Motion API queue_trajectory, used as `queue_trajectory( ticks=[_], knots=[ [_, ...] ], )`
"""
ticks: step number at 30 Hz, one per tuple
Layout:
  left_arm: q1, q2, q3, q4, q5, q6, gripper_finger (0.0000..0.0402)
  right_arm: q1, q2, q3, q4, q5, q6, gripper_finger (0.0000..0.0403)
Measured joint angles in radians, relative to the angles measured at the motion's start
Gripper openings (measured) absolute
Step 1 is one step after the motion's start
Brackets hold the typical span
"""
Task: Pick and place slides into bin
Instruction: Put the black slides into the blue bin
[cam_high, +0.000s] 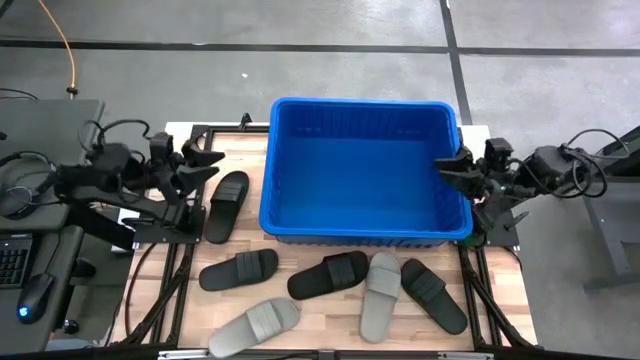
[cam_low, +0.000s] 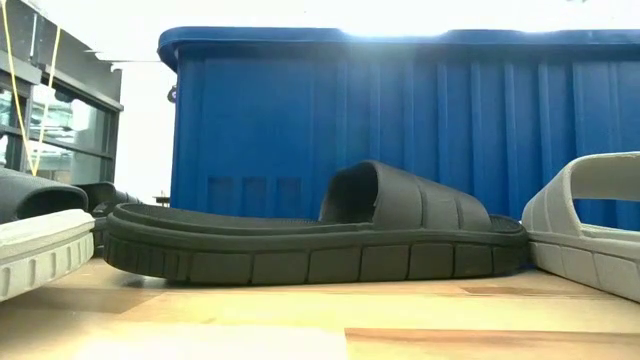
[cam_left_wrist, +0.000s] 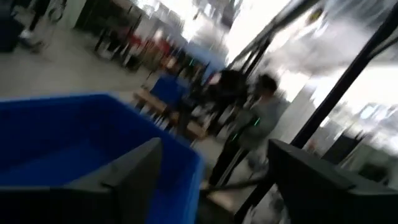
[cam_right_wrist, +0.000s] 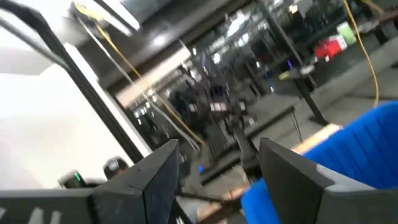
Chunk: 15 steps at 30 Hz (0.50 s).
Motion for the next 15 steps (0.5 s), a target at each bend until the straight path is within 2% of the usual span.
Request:
queue_trajectory(
  ticks=[4, 7, 11, 15],
  knots=[
    [0.0, 0.135, 0.212, -0.305, 0.0, -0.008, 0.0173, 0.003, 0.039, 0.043, -0.147, -0.021, 0.088, 0.0211],
    [0.0, 0.22, 0.333, -0.473, 0.009, -0.008, 0.0123, 0.004, 0.057, 0.057, -0.19, -0.05, 0.138, 0.0211],
    [0.0, 0.302, 0.438, -0.616, 0.05, -0.008, 0.0081, 0.004, 0.062, 0.057, -0.191, -0.089, 0.169, 0.0211],
    [0.0, 0.353, 0.481, -0.709, 0.171, -0.008, 0.0054, 0.004, 0.062, 0.057, -0.191, -0.104, 0.169, 0.021]
  ],
)
